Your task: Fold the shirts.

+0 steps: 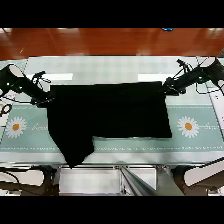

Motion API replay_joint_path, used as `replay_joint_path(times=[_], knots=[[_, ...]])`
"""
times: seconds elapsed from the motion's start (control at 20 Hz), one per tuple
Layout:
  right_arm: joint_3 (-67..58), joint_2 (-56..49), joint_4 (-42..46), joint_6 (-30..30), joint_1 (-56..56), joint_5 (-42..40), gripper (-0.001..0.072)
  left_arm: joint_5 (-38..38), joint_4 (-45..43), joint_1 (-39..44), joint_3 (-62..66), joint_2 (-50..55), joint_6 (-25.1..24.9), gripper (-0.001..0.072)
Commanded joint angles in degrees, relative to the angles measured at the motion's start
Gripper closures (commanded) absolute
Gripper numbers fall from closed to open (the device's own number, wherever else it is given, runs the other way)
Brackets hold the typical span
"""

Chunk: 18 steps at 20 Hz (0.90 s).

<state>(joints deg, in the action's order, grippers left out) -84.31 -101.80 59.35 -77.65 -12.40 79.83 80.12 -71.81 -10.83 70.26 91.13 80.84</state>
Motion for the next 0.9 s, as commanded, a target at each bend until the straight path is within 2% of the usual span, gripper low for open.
replay_joint_path(times=[0.0, 0.15, 0.25, 0.35, 0.5, 0.6, 0.7, 0.85], knots=[[2.1, 3.1, 5.3, -2.0, -2.6, 4.2, 0.0293, 5.4, -1.8, -1.9, -1.8, -2.2, 0.8, 0.0199], [16.2, 13.7, 1.9, -2.8, -8.0, -5.7, 0.0293, 1.0, -1.6, -7.8, -11.9, -10.5, 0.2, 0.0199], [30.6, 23.2, -5.0, 0.9, -11.0, -13.2, 0.0293, -3.1, 1.0, -13.7, -22.0, -16.9, 0.2, 0.0199], [43.3, 32.7, -10.2, 5.9, -12.3, -17.1, 0.0293, -6.8, 8.3, -19.8, -31.5, -22.2, 0.2, 0.0199], [54.5, 44.2, -12.9, 7.1, -12.2, -17.7, 0.0293, -9.4, 10.8, -26.1, -40.9, -28.2, 0.2, 0.0199], [57.6, 49.3, -14.3, 7.3, -12.2, -17.2, 0.0293, -9.0, 10.8, -27.2, -43.4, -29.4, -0.7, 0.0199], [58.1, 51.7, -14.4, 7.3, -12.2, -15.7, 0.0293, -9.2, 12.3, -26.5, -45.8, -29.3, -5.2, 0.0199], [58.1, 52.3, -14.5, 7.4, -12.2, -14.3, 0.0294, -12.2, 18.2, -25.5, -50.5, -29.2, -8.0, 0.02]])
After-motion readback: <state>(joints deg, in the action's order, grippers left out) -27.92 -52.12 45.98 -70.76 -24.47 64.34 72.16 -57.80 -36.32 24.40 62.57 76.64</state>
